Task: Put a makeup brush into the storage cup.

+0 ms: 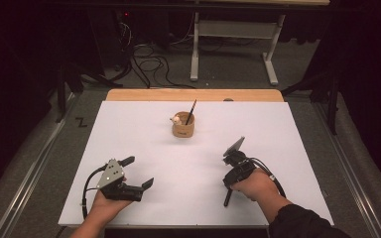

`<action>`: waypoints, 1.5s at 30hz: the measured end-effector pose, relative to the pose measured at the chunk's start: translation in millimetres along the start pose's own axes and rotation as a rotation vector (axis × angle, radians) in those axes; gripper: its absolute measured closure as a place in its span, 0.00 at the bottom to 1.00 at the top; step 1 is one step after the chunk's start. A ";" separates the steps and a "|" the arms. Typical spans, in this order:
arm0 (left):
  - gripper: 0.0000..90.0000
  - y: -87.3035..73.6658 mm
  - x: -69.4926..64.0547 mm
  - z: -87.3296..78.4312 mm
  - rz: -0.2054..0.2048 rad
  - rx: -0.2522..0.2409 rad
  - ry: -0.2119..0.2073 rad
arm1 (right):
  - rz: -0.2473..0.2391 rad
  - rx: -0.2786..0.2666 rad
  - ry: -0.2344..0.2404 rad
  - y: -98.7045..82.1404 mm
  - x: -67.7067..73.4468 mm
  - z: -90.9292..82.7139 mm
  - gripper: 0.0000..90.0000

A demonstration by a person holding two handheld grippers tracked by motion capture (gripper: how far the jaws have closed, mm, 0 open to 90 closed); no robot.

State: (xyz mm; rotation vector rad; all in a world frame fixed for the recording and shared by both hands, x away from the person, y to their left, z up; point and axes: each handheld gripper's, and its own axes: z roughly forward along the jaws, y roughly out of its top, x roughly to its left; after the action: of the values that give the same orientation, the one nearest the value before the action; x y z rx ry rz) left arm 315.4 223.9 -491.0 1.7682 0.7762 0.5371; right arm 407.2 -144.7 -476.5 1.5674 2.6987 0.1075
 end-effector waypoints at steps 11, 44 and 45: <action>0.02 0.0 0.0 0.2 -0.001 0.003 -0.004 | -0.036 0.002 -0.030 -0.4 1.3 -1.0 0.73; 0.03 0.4 -0.1 -1.3 0.002 0.000 -0.009 | -0.106 0.065 -0.062 3.5 7.5 0.2 0.83; 0.03 0.4 -0.1 -1.2 0.001 -0.003 -0.008 | -0.111 0.066 -0.061 3.9 7.0 0.2 0.84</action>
State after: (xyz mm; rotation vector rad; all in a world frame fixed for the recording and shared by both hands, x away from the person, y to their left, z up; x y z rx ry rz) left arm 314.7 224.6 -490.1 1.7672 0.7686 0.5315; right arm 407.1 -136.7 -476.3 1.4074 2.7611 -0.0317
